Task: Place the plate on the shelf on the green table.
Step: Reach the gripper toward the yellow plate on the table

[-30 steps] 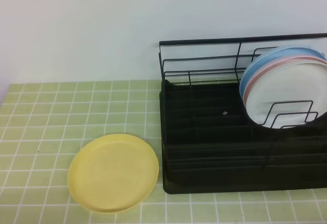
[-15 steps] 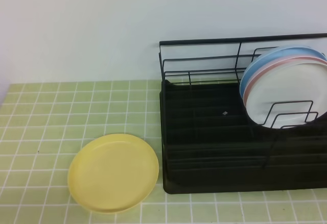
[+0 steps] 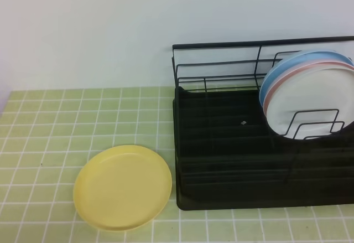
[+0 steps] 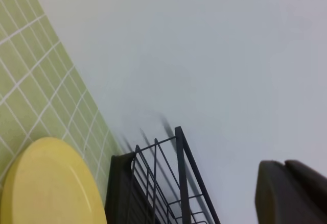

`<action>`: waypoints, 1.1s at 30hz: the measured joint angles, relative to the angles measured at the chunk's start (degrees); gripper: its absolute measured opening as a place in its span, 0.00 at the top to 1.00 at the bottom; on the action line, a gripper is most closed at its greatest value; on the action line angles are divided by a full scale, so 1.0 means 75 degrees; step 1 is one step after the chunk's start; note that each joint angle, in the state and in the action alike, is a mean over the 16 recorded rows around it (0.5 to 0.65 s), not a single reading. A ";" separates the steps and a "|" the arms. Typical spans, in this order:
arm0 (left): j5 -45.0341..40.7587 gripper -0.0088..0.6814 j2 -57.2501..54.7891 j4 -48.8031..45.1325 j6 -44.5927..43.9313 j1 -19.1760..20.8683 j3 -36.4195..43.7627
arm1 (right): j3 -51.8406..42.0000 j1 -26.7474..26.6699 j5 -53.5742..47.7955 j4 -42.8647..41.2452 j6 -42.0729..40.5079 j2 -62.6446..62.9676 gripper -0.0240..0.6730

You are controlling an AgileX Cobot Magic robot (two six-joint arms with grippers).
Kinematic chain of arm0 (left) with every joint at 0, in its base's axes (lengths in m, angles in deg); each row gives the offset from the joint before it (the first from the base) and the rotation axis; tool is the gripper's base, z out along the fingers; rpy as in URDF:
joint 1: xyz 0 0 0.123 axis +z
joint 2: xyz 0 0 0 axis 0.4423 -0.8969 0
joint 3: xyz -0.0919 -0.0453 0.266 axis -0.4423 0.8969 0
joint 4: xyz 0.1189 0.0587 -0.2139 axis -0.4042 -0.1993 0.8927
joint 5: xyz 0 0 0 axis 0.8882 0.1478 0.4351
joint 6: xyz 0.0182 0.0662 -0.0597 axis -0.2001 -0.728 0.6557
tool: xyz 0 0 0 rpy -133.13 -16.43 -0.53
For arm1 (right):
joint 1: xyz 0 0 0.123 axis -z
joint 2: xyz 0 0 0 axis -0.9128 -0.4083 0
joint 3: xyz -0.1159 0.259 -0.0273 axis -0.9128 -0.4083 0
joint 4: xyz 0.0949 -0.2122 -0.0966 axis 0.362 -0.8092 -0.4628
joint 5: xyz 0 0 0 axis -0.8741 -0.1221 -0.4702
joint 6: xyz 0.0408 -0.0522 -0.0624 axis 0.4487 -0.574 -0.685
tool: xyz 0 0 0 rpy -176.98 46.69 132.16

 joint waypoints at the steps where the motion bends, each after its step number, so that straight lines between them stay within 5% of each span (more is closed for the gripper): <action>1: -0.0012 0.99 0.0000 0.0047 0.0000 0.0000 0.0000 | 0.0000 0.0000 0.0026 0.0121 0.0022 0.0000 0.97; 7: -0.0245 0.99 0.0000 0.0153 -0.0230 0.0000 -0.0005 | 0.0130 0.0000 -0.0206 0.0084 0.0182 0.0000 0.97; 16: -0.0923 0.99 -0.0009 0.0147 -0.1905 0.0000 -0.0464 | 0.1177 0.0000 -0.1661 -0.1456 0.0018 0.0000 0.97; 25: -0.1931 0.99 -0.0833 -0.1054 -0.3396 0.0000 -0.1614 | 0.2725 0.0000 -0.3966 -0.2589 -0.1211 -0.0446 0.97; 33: -0.2859 0.99 -0.2857 -0.2446 -0.3503 0.0000 -0.2677 | 0.3638 0.0000 -0.5971 -0.1922 -0.2929 -0.1927 0.97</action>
